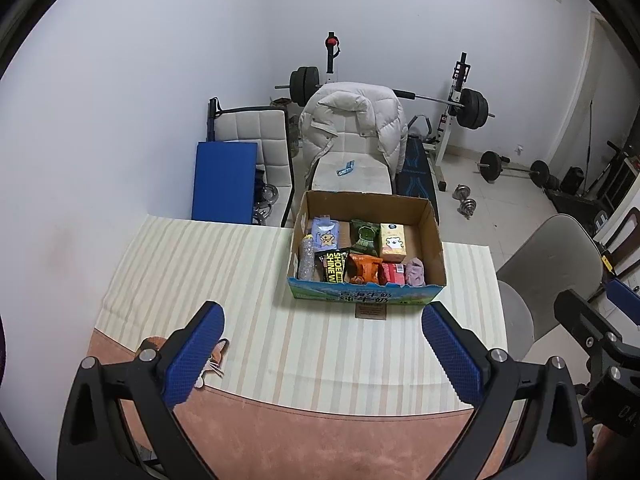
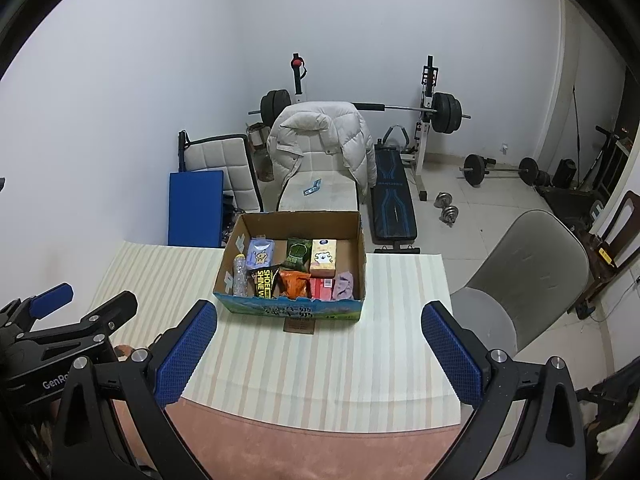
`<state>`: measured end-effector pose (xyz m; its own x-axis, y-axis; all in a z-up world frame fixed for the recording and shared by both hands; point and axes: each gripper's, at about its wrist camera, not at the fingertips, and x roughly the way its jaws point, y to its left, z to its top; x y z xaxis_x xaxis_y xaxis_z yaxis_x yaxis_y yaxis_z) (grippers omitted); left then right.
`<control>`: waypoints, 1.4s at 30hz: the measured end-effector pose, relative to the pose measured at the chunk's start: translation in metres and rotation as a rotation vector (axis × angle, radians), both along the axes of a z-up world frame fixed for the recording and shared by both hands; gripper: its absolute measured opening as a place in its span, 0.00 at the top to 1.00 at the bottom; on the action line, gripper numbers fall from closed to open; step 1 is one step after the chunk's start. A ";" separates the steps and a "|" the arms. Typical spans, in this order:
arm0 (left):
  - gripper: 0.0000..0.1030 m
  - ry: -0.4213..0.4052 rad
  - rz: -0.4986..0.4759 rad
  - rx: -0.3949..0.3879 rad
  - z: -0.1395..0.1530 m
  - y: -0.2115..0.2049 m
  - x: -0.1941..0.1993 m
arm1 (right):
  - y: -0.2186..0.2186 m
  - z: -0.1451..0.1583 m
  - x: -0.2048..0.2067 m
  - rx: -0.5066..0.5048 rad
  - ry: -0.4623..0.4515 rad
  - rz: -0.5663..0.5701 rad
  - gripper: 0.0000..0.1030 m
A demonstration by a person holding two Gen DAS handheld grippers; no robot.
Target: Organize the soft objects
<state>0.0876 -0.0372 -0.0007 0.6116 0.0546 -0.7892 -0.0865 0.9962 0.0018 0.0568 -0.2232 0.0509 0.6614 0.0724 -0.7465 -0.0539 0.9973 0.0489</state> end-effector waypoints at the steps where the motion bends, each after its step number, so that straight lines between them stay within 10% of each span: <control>1: 0.02 -0.002 0.001 0.001 0.001 0.000 0.000 | 0.000 0.000 0.001 0.000 0.001 0.001 0.00; 42: 0.02 -0.035 -0.027 0.000 0.014 0.001 0.002 | -0.005 0.003 0.008 -0.034 -0.021 -0.025 0.00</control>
